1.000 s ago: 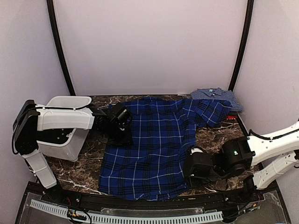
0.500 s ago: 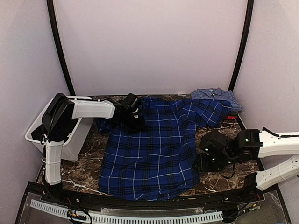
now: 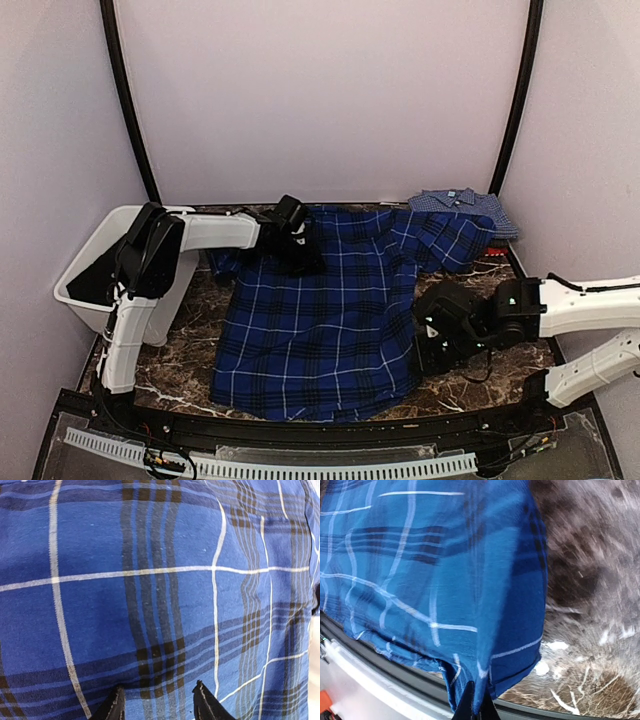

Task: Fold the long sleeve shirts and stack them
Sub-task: Flatten out the crumpled shirt at the center of the board.

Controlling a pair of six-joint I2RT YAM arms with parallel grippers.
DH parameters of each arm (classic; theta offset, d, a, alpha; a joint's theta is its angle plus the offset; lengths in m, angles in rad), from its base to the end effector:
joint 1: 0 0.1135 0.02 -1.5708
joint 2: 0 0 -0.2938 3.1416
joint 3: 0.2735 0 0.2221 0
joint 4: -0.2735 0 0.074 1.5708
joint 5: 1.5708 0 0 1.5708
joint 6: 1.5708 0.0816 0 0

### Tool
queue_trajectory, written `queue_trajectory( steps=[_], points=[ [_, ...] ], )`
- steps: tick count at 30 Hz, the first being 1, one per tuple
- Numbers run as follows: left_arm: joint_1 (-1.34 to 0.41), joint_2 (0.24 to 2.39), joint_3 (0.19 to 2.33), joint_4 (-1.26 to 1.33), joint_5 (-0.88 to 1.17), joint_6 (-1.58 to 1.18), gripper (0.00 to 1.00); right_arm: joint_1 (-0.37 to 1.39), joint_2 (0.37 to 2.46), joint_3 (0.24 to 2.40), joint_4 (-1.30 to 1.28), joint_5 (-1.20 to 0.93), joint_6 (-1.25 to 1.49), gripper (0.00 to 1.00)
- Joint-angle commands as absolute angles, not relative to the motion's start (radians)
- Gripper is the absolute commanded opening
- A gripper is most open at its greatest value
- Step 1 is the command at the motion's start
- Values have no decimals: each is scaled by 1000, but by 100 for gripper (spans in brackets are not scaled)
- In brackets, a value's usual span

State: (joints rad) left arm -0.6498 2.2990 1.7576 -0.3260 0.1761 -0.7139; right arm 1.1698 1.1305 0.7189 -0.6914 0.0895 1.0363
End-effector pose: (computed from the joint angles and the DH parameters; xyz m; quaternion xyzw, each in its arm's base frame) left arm 0.4130 -0.3318 0.1563 0.0003 0.9356 -0.2804 0.2144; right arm 0.0788 0.1673 0.2101 -0.0545 0.9703 0.1870 0.1432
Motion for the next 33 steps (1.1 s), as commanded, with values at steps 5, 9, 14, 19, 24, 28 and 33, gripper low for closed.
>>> queue_trajectory(
  steps=[5,9,14,19,24,28,33],
  points=[
    [-564,2390,1809,-426,176,-681,45,1142,1185,1094,-686,11,927,0],
    [-556,2398,1816,-436,187,-668,45,1106,1077,988,-733,25,980,0],
    [-555,2402,1815,-429,224,-666,45,1069,866,585,-687,-54,1142,0],
    [-555,2403,1820,-426,246,-664,45,1069,724,392,-581,-99,1263,17],
    [-555,2400,1874,-475,241,-653,45,1068,787,566,-727,23,1180,37],
    [-558,2348,1911,-516,239,-642,46,1071,901,756,-800,106,1075,39],
    [-585,2174,1842,-557,190,-629,49,1072,1042,816,-708,108,978,41]
  ],
)
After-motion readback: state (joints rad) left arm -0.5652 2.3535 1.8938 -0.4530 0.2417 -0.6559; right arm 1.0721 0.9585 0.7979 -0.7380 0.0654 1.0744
